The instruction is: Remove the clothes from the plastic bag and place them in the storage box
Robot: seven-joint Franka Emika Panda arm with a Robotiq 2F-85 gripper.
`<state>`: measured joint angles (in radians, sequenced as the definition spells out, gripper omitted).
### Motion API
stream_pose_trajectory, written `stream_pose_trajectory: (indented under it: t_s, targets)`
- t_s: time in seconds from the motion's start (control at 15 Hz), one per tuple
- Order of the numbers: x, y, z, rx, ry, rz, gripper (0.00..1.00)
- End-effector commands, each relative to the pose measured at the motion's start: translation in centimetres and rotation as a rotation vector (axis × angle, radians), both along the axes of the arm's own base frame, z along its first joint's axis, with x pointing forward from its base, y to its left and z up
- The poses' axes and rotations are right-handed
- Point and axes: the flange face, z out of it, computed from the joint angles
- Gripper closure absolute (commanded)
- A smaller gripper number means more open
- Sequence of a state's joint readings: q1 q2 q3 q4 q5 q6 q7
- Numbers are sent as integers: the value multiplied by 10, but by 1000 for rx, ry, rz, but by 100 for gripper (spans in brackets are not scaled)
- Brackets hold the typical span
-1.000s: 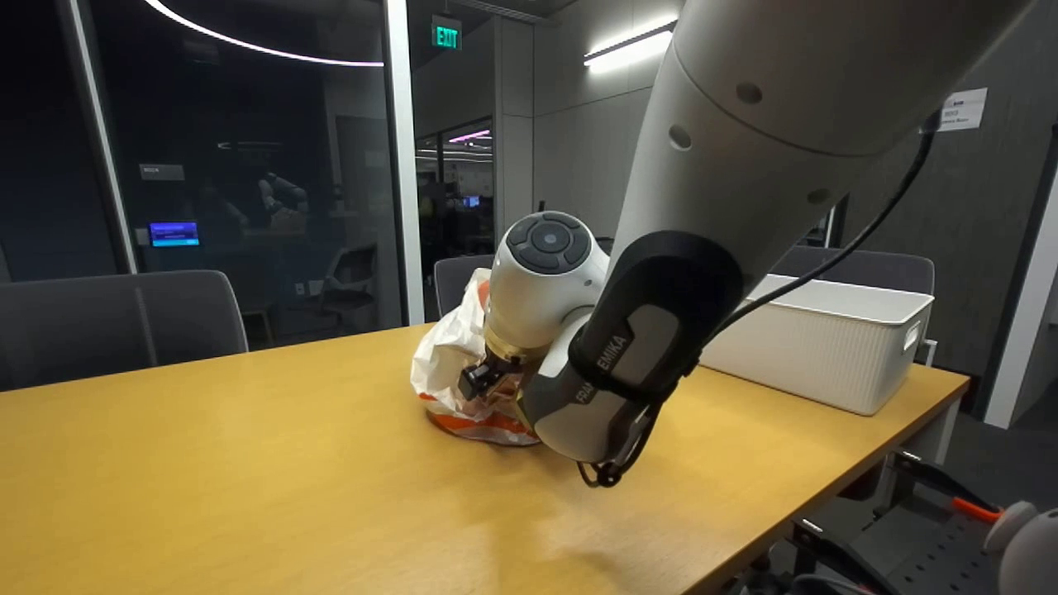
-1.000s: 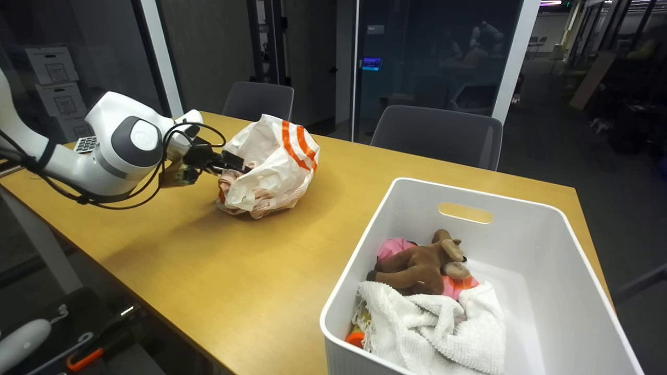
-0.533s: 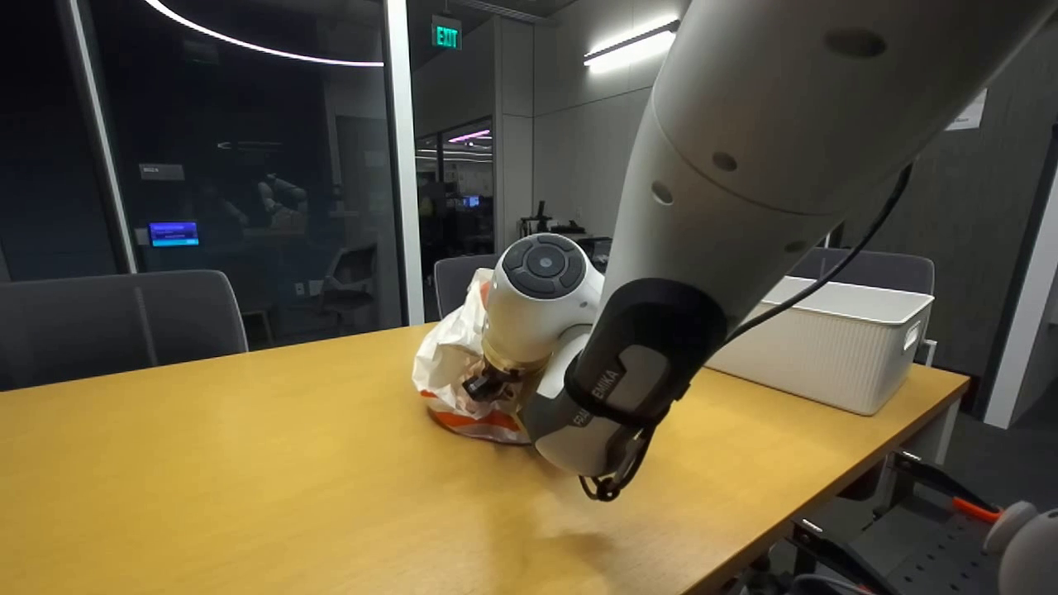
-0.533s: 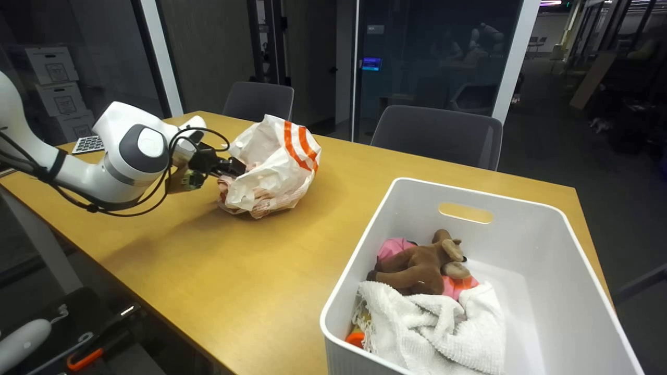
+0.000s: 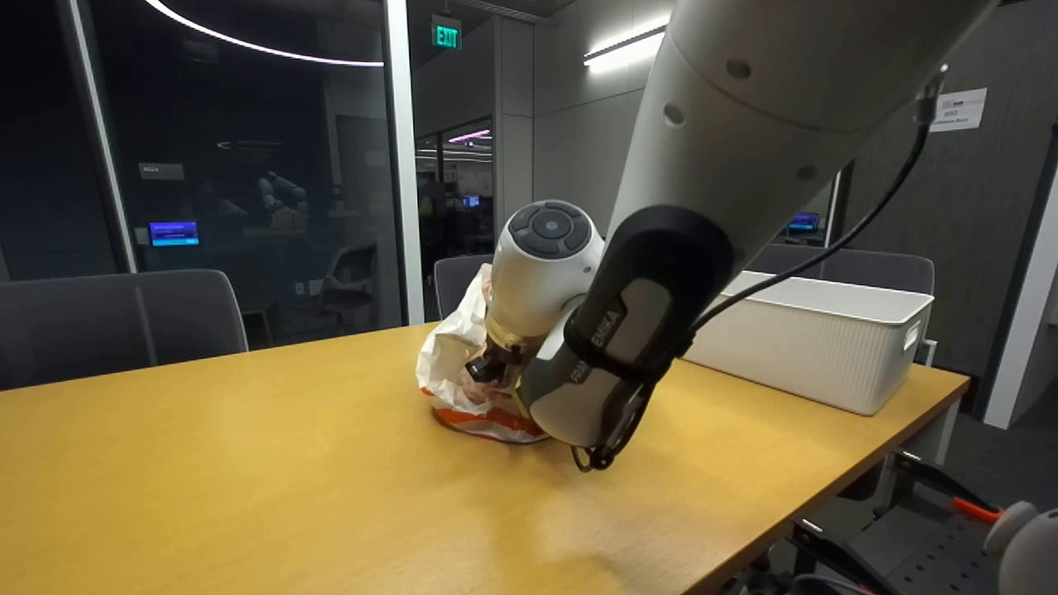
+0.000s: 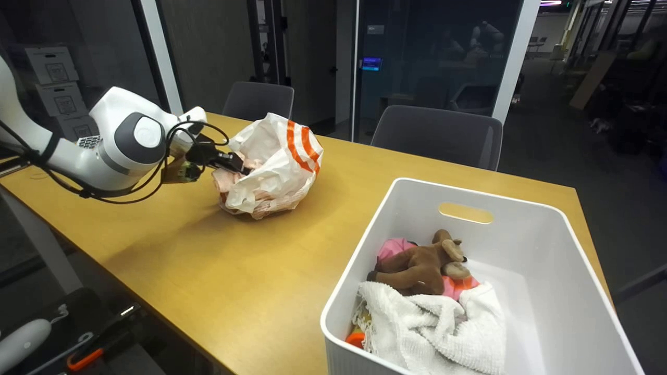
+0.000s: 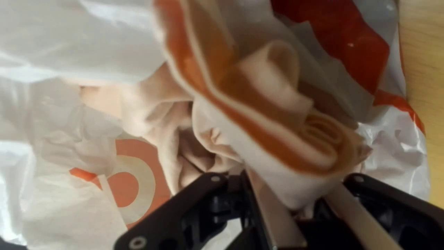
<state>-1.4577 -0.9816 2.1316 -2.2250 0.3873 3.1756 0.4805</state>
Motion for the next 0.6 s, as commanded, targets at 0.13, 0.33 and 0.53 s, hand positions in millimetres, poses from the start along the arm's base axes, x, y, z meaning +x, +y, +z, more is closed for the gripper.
stream_pose_trajectory:
  t_s: [0.13,0.33,0.53]
  targets:
    - [1,-34,82,160,89,-67,95]
    - [2,-47,114,225,231,-77,95]
    - [3,-59,143,329,296,-94,95]
